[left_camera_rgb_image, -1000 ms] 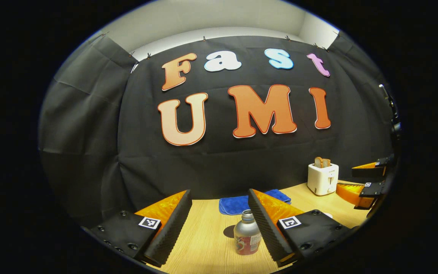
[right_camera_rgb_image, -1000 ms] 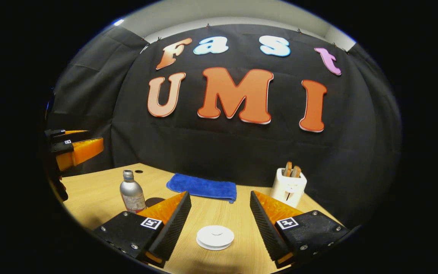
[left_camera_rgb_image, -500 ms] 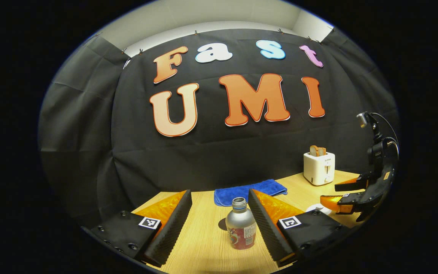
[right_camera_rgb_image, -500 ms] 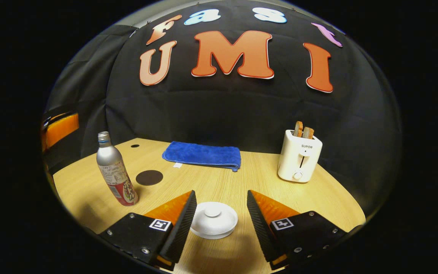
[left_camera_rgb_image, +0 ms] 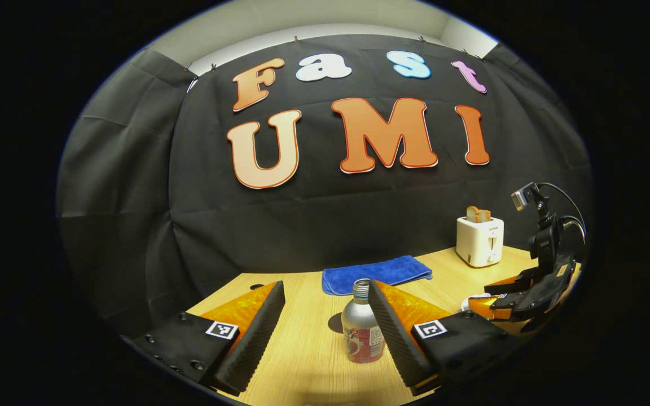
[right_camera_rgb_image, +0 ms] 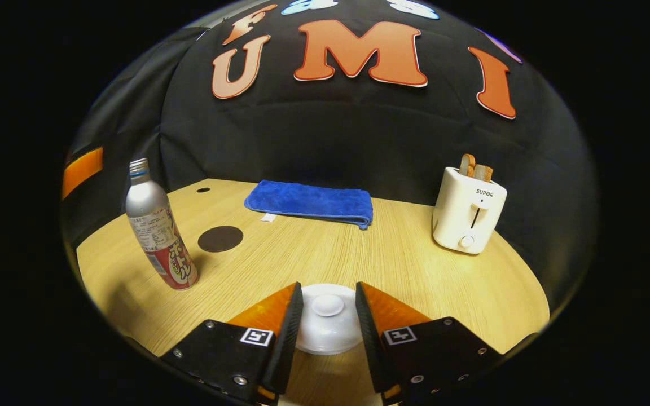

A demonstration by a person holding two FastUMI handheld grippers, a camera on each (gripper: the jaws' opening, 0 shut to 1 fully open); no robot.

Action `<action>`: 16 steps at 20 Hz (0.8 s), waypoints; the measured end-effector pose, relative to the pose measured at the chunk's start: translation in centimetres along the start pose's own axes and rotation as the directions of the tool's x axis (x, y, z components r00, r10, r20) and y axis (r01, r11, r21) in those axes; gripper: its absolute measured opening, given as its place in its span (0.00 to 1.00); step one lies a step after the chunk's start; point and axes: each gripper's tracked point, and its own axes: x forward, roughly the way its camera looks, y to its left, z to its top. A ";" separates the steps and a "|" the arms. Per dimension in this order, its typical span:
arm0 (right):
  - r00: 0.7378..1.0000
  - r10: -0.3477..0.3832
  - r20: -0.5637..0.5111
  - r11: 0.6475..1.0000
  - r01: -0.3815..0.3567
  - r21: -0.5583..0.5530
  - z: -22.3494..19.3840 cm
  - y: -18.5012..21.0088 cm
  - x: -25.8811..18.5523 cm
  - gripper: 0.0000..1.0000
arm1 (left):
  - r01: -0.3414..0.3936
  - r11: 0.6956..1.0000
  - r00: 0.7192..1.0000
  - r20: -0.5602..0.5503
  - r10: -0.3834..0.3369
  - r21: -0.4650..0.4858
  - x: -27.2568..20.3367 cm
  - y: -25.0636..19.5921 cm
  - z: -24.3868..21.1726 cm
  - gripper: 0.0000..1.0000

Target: Open the teacup lid with one hand, grasp the water bottle and pour water into the teacup with the other hand; after pouring, place the water bottle on the coaster and then close the teacup lid.

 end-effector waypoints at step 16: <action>1.000 0.006 0.022 0.999 -0.007 0.049 1.1 -0.5 -0.9 0.22 | 0.071 0.996 0.996 -0.056 -0.074 -0.051 0.6 -1.4 -3.2 0.96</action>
